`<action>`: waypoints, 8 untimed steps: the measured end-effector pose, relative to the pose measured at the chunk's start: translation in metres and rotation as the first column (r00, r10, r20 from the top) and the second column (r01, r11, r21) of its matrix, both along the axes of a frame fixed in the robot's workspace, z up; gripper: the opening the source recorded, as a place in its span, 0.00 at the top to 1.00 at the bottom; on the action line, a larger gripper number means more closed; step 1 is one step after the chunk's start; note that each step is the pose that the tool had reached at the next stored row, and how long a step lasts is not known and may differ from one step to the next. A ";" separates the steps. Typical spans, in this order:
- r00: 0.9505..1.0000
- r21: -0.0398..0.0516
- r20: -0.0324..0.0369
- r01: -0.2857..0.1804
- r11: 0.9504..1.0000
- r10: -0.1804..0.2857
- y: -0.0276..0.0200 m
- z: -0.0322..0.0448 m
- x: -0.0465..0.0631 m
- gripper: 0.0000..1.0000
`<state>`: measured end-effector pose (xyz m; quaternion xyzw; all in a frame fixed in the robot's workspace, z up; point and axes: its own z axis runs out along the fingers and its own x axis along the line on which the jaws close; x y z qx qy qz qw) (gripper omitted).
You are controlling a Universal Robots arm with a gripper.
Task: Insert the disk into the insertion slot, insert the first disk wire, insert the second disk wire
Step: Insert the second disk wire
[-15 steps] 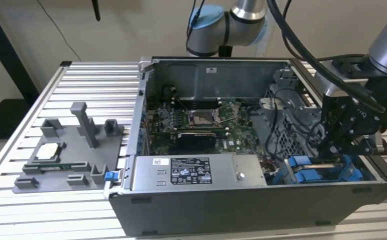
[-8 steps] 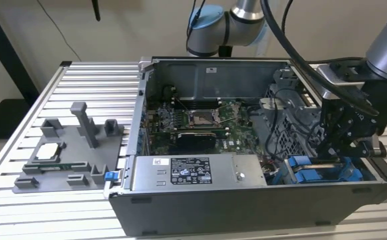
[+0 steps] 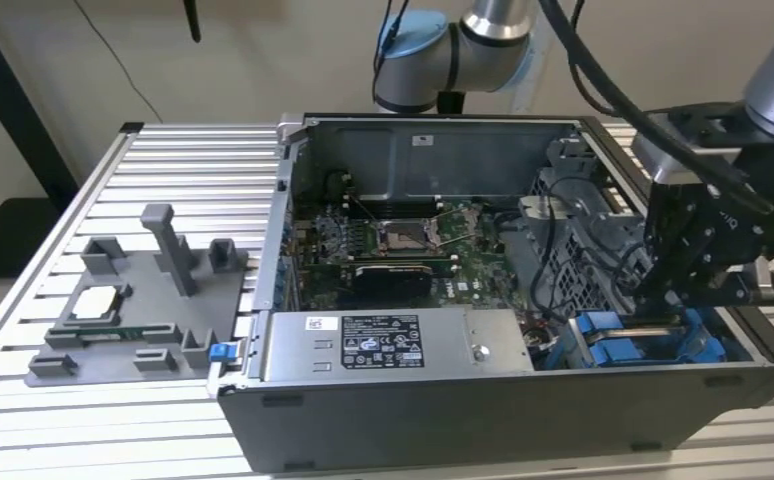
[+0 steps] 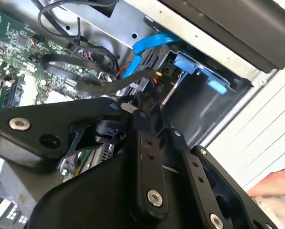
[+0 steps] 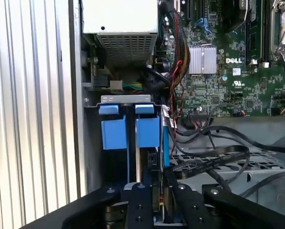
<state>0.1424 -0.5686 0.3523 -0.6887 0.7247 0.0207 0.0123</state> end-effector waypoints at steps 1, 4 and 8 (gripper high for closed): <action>1.000 0.000 0.000 0.000 1.000 0.000 0.0000 0.0041 0.000 0.00; 1.000 -0.001 0.000 0.000 1.000 0.000 0.0000 0.0136 0.000 0.00; 1.000 0.000 0.000 0.000 1.000 0.000 0.0000 0.0266 0.000 0.00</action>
